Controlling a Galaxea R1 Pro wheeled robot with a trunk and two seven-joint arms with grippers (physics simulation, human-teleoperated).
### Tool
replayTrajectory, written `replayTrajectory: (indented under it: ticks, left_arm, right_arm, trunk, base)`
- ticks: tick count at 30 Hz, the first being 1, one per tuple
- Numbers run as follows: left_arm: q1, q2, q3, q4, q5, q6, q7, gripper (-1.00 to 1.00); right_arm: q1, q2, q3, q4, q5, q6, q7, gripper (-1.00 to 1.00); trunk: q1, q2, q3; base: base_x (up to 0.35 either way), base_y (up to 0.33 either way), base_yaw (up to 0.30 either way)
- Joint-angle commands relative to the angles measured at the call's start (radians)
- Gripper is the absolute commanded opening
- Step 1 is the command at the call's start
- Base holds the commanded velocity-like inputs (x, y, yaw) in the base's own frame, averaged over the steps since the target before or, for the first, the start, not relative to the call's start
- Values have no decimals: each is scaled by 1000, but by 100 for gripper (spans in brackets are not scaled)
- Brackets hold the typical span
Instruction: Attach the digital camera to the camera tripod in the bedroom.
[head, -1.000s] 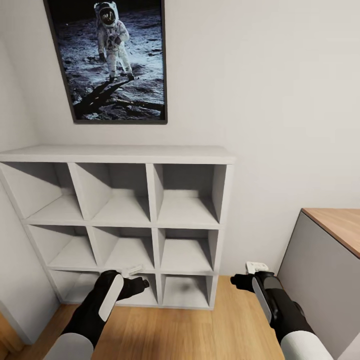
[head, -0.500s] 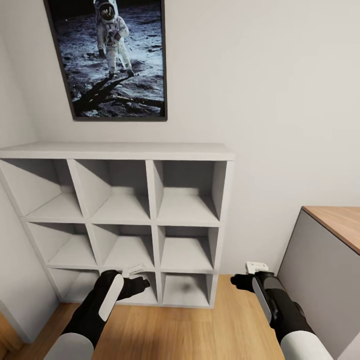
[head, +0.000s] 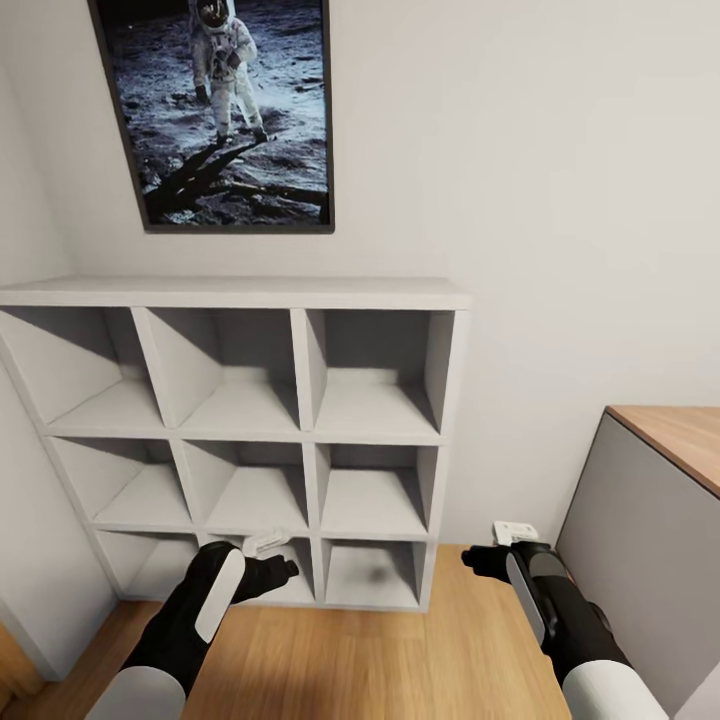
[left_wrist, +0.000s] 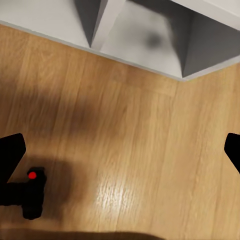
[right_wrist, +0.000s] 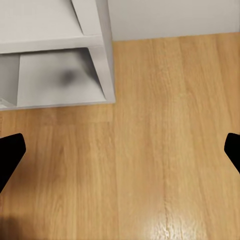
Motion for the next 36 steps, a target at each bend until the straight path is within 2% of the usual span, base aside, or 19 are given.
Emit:
replayTrajectory:
  ticks: [1,14,36]
  left_arm:
    - [-1,0,0,-1,11,3,9,100]
    - [-1,2,12,-3,11,3,10,100]
    - [-1,7,16,-8,9,3,12,100]
  right_arm:
    - [-1,0,0,-1,1,5,4,100]
    - [-1,-1,8,-5,9,10,50,100]
    - [-1,0,2,-51,4,18,53,100]
  trunk:
    - [4,-8,-4]
    - [54,-99,-45]
    - [138,-253,-114]
  base:
    - [0,0,0]
    - [0,0,0]
    - [0,0,0]
